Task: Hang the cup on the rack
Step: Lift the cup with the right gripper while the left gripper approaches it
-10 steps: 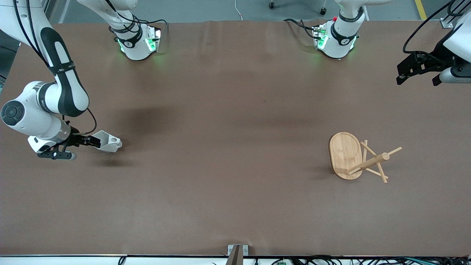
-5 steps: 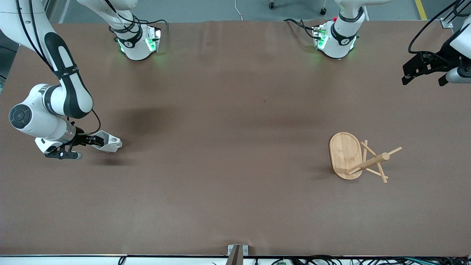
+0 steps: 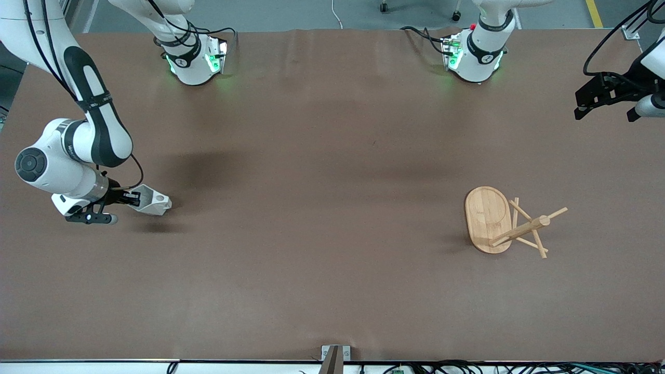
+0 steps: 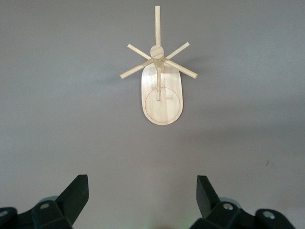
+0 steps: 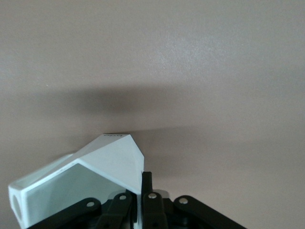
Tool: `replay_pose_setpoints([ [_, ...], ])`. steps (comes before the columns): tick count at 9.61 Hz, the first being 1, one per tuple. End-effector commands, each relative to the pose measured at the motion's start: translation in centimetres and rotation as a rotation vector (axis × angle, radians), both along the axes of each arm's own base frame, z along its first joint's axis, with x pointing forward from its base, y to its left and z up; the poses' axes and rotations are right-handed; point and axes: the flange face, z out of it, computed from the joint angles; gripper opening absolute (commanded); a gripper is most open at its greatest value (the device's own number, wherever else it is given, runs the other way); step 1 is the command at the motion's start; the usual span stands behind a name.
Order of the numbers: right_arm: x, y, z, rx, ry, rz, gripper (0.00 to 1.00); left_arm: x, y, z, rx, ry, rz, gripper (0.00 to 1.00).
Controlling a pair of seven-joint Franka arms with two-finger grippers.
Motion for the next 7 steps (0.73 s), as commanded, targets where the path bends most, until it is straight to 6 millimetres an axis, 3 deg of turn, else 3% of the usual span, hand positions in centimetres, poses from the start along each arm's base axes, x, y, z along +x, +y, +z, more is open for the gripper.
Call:
replay_pose_setpoints([
  [1,0.1,-0.3,-0.1,0.005,-0.006,0.061,0.0,0.5,0.1,-1.9,0.015,0.038,-0.039,1.0],
  [2,0.7,-0.1,0.9,0.008,-0.01,0.11,0.0,0.8,0.1,-2.4,0.014,0.047,-0.042,1.0],
  [4,3.7,1.2,6.9,0.041,0.057,0.229,0.0,1.0,-1.0,-2.8,0.016,0.056,-0.06,1.0],
  [5,4.7,4.3,10.7,0.067,0.047,0.257,0.0,1.3,-1.6,-3.4,0.008,0.065,-0.067,1.0],
  [7,4.9,8.6,14.8,0.181,0.035,0.192,0.0,1.0,-4.2,-3.4,-0.06,0.069,-0.115,1.0],
])
